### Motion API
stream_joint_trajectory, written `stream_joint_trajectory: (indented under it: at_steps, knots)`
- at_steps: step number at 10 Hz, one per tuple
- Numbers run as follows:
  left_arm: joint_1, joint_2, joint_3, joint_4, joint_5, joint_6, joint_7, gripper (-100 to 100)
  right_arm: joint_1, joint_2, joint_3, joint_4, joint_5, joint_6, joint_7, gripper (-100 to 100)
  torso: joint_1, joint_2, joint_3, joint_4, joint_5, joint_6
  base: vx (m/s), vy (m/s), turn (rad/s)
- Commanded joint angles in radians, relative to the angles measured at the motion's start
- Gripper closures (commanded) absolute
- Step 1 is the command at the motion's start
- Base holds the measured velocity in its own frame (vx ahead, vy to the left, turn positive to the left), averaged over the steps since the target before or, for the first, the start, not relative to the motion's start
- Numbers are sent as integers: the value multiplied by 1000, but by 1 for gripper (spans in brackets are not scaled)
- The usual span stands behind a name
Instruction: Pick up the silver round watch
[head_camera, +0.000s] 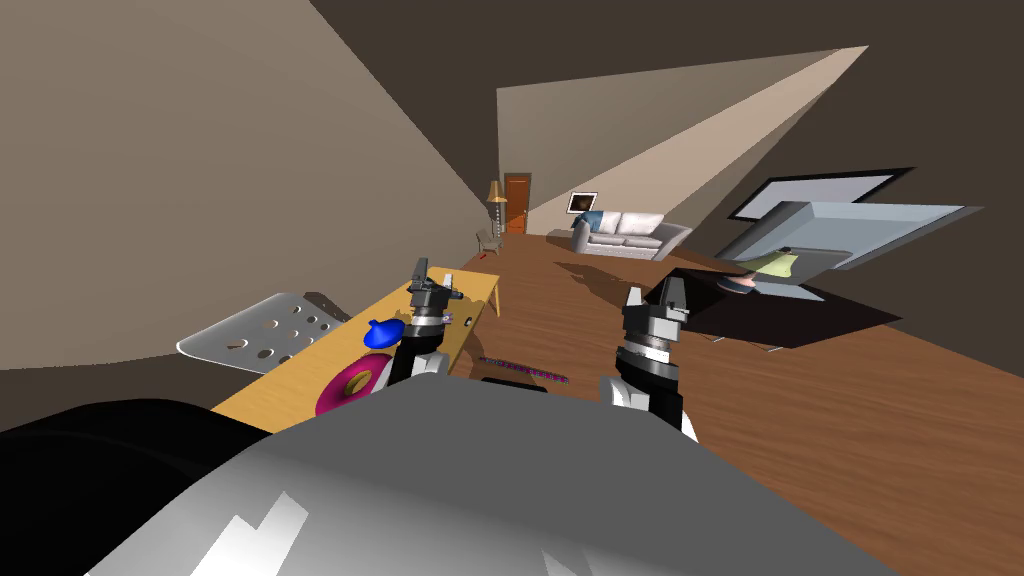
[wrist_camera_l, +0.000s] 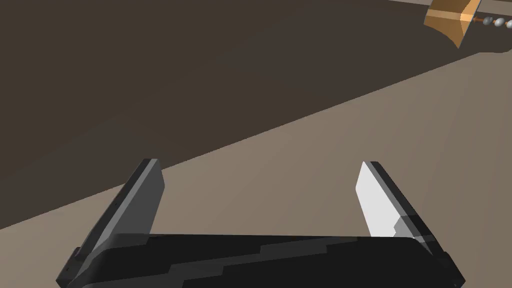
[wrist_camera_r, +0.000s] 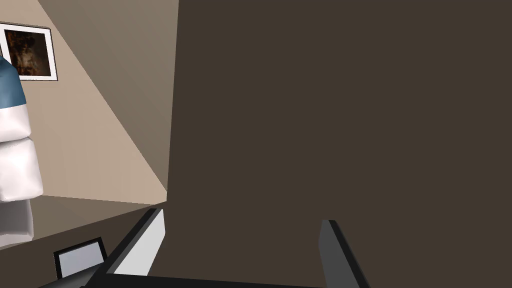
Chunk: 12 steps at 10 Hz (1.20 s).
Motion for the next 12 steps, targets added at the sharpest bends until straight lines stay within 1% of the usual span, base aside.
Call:
stream_joint_trajectory:
  at_steps: [1, 4, 6, 10, 11, 12]
  knots:
    - [-4, 31, 1, 9, 6, 10, 4, -100, 0, 0, 0, 0, 0, 0, 0, 0, 0, 0, 0, 0, 0, 0, 6, 0, 2]
    - [-20, 91, 5, 46, 29, 50, 20, -100, 0, 0, 0, 0, 0, 0, 0, 0, 1, -1, -1, 0, 0, 0, 17, 4, 4]
    - [-36, 121, 9, 82, 52, 90, 36, -100, 0, 0, 0, 0, 0, 0, 0, 0, 1, -2, -1, 0, 0, 0, 29, 6, 6]
    - [-76, 155, 19, 171, 113, 189, 78, -100, 0, 0, 0, 0, 0, 0, 0, 0, 1, -3, -2, -1, 0, 0, 38, 6, 9]
    - [-76, 155, 19, 171, 113, 193, 78, -100, 0, 0, 0, 0, 0, 0, 0, 0, 1, -3, -2, -1, 0, 0, 27, 3, 3]
    - [-88, 159, 22, 196, 130, 222, 89, -100, 0, 0, 0, 0, 0, 0, 0, 0, 0, -2, -1, -1, 0, 0, 23, 3, 7]
